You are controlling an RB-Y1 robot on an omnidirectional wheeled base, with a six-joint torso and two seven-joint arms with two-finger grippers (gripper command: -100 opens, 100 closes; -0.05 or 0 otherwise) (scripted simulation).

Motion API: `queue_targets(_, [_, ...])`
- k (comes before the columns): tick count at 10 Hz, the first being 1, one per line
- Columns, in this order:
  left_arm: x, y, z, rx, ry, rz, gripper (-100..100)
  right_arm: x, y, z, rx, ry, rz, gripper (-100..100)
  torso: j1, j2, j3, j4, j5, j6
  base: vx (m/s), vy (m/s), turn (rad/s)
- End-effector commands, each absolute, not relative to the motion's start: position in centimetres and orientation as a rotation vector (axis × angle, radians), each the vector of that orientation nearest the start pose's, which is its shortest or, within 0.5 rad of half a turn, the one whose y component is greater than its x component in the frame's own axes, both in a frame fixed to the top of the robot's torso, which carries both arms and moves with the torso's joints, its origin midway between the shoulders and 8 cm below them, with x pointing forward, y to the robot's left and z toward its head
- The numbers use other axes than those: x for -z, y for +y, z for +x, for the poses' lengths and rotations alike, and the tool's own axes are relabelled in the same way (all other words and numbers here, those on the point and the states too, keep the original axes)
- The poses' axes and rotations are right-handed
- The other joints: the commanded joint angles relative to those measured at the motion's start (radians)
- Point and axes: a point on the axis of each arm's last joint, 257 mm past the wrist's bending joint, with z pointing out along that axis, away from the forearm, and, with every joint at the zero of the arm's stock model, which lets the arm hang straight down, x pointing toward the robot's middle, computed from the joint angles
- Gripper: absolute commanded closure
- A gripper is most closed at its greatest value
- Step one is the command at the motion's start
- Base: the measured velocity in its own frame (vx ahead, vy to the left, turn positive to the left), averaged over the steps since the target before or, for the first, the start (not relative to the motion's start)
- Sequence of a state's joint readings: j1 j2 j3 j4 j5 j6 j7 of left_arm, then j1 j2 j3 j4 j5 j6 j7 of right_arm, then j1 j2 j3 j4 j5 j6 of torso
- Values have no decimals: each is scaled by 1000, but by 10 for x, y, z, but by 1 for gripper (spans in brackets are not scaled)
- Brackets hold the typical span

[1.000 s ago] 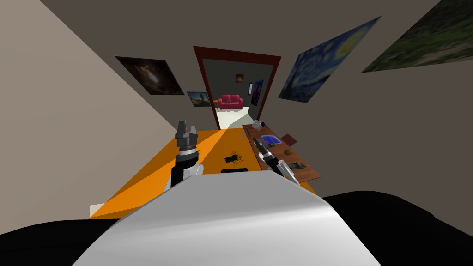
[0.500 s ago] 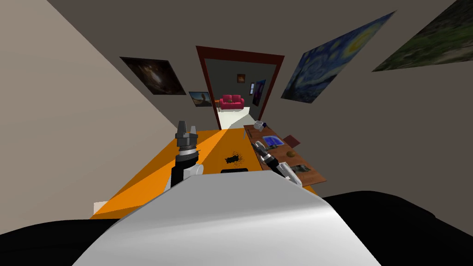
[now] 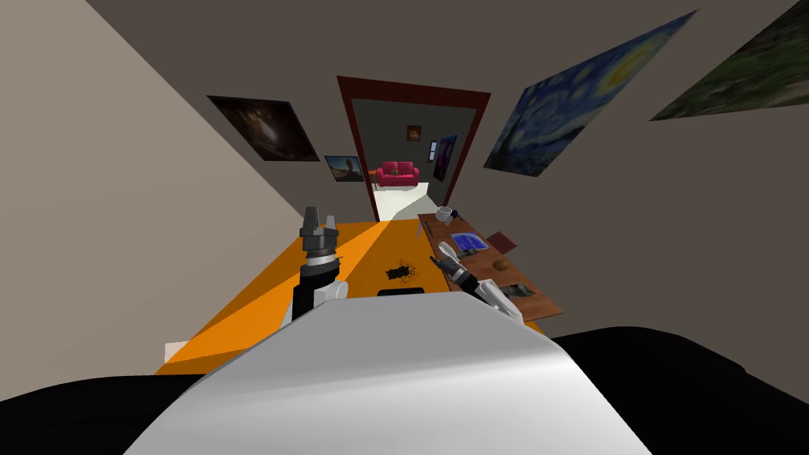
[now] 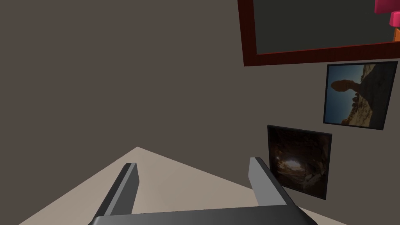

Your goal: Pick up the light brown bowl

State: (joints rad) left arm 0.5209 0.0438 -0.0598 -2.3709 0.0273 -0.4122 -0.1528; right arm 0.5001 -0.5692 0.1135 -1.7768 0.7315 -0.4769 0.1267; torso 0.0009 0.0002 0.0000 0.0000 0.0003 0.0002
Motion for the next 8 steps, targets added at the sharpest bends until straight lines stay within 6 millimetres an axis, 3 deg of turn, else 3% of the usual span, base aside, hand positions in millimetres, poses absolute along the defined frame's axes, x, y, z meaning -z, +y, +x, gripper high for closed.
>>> queue_targets(1, [-40,258,341,1231,684,-604,0,323,-251,341,-545,1843,-249,-100,0,0,0,0,0,0,6,40,26])
queue_targets(3, [-40,258,341,1231,684,-604,0,354,-267,328,-490,1919,-314,-100,1,0,0,0,0,0,2,26,63])
queue_targets(5, [-40,258,341,1231,684,-604,0,357,-269,327,-487,1926,-311,-100,0,-1,0,0,0,0,27,21,24])
queue_targets(6, [-40,258,341,1231,684,-604,0,378,-282,316,-446,1982,-372,-100,1,-2,-1,0,0,0,62,37,44])
queue_targets(8, [-40,258,341,1231,684,-604,0,401,-298,303,-404,2042,-429,-100,1,-6,-3,-1,0,0,74,26,64])
